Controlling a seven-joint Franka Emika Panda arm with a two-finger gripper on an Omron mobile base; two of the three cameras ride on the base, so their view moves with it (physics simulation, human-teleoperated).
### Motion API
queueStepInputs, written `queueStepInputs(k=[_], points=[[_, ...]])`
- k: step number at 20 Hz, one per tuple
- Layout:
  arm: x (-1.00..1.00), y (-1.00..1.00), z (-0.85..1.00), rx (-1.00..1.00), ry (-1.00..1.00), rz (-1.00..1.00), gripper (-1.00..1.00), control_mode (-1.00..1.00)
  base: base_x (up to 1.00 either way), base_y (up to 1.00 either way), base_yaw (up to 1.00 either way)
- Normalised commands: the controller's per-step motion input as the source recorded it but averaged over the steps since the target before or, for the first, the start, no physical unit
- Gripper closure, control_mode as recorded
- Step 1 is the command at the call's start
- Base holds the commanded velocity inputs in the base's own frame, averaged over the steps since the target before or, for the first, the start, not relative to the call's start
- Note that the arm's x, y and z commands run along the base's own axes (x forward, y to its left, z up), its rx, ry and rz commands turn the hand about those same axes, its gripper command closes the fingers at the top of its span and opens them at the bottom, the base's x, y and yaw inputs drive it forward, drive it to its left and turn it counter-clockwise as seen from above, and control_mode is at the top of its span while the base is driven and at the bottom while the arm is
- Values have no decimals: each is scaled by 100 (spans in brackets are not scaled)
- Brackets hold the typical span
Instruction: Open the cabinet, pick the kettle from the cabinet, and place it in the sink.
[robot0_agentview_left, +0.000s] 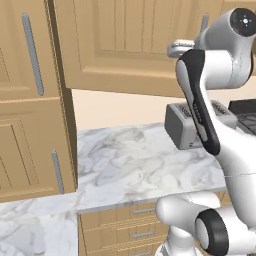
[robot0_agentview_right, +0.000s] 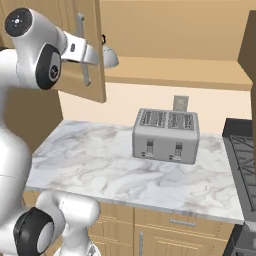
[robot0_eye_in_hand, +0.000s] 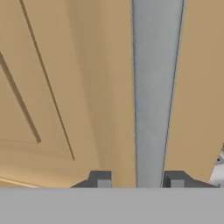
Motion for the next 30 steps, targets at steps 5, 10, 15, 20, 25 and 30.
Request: queueStepInputs(k=[5,10,15,20,25,30], points=[[-35,72,-67,0,1,0,100,-100,0,0,0],[-35,79,-67,0,1,0,100,-100,0,0,0],[-31,84,-66,0,4,0,100,-100,0,0,0],[-21,77,-63,0,6,0,100,-100,0,0,0],[-6,46,-41,0,1,0,-100,-100,0,0,0],[-2,-1,-3,0,0,0,-100,-100,0,0,0]])
